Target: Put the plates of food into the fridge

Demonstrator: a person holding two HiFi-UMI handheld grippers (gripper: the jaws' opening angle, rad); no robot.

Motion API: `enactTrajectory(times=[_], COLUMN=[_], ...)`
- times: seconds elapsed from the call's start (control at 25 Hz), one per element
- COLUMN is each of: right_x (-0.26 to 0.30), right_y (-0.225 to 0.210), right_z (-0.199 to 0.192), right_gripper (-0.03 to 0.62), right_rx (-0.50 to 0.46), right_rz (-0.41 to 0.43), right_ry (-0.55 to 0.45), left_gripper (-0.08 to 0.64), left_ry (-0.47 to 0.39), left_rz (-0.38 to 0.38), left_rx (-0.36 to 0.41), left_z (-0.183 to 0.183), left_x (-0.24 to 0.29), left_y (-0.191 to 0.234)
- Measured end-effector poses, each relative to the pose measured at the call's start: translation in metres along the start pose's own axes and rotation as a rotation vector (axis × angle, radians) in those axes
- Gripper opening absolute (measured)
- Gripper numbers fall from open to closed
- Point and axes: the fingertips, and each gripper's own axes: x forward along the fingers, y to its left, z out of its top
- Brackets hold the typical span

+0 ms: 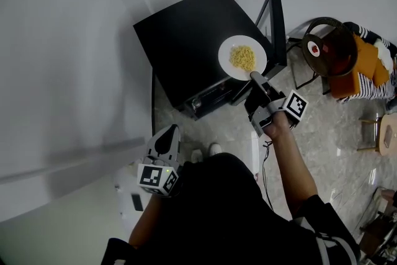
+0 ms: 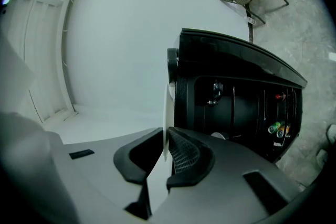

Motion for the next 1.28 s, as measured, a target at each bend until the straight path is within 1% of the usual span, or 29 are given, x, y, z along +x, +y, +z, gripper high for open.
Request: enactTrajectory(times=[0.24, 0.56, 0.72, 0.88, 1.04, 1.28], right_x=[-0.017, -0.061, -0.086, -0.110, -0.123, -0.126], right_y=[0.004, 0.014, 0.013, 0.000, -0.011, -0.045], right_z=[-0.012, -0.019, -0.016, -0.022, -0.019, -0.033], right_gripper=[0.048, 0.044, 0.044, 0.044, 0.043, 0.041], right_rx=[-0.004, -0.016, -0.021, -0.028, -0.016, 0.001], right_rz=[0.003, 0.036, 0.054, 0.055, 0.051, 0.014], right_ry=[0.034, 0.022, 0.017, 0.004, -0.017, 0.004], left_gripper=[0.023, 0.023, 0.023, 0.023, 0.023, 0.023], left_ry=[-0.006, -0.003, -0.007, -0.008, 0.004, 0.013], left_rz=[-0.020, -0.053, -0.060, -0.073, -0.079, -0.078], left_rx=[0.000, 0.006, 0.007, 0.016, 0.019, 0.020], left_z=[0.000, -0.005, -0.005, -0.016, -0.017, -0.018], left_x=[0.002, -0.008, -0.010, -0.017, -0.016, -0.019], left_y=[-0.002, -0.011, -0.013, -0.012, -0.018, -0.021])
